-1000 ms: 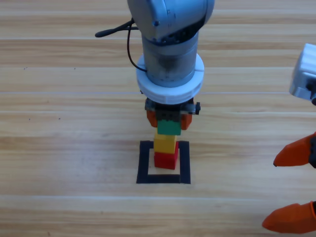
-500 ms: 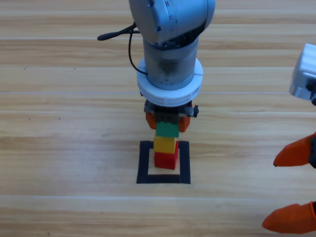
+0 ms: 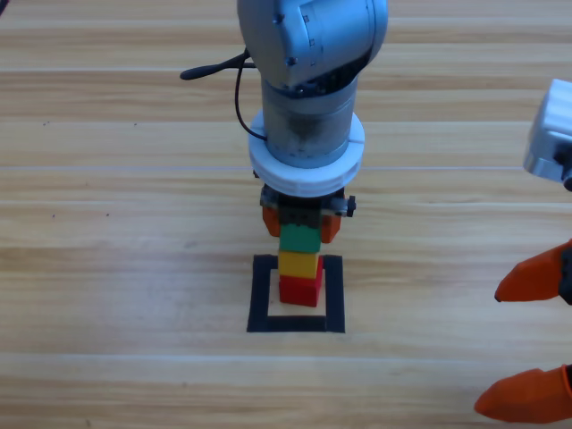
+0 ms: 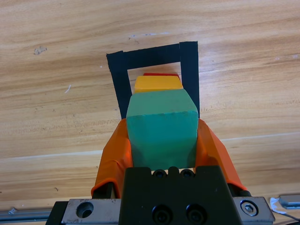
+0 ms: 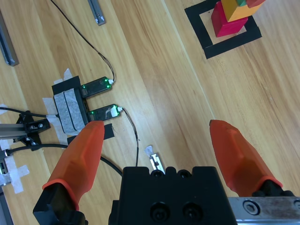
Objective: Stack the blocks in the rectangular block: red at the bottom, yellow in the middle, green on top
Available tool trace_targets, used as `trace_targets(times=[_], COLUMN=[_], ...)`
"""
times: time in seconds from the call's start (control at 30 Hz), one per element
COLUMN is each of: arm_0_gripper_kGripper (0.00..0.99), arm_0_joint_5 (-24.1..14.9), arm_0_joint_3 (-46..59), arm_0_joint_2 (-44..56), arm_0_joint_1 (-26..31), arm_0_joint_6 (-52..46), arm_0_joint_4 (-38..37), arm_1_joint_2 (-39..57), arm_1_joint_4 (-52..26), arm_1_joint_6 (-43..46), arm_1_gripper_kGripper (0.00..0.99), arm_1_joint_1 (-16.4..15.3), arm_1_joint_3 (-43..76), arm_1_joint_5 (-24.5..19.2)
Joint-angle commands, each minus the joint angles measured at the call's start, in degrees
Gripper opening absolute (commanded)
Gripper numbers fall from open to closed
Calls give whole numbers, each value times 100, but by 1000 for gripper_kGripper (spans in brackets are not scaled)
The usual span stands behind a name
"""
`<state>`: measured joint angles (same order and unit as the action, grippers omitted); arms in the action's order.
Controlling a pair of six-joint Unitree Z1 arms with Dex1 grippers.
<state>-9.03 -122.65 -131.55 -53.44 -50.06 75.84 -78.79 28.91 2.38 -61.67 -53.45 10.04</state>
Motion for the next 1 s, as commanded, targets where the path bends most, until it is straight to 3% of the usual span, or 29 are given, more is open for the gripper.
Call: trace_targets(times=[0.03, 0.57, 0.67, 0.93, 1.0], arm_0_gripper_kGripper=[38, 72, 192, 713, 788], arm_0_joint_5=[41, -11, -11, -38, -64], arm_0_joint_3=[66, 83, 83, 119, 162], arm_0_joint_2=[-310, -345, -345, -301, -240], arm_0_joint_1=[105, 114, 114, 114, 114], arm_0_joint_6=[32, 23, -3, -47, -65], arm_0_joint_4=[-43, -43, -43, -34, -34], arm_1_joint_2=[-224, -251, -286, -259, -242], arm_1_joint_4=[80, 89, 80, 80, 80], arm_1_joint_6=[34, 43, 52, 96, 96], arm_1_gripper_kGripper=[986, 986, 986, 986, 986], arm_1_joint_1=[-161, -161, -161, -161, -161], arm_1_joint_3=[-7, 28, 28, 37, 46], arm_1_joint_5=[42, 42, 42, -37, -55])
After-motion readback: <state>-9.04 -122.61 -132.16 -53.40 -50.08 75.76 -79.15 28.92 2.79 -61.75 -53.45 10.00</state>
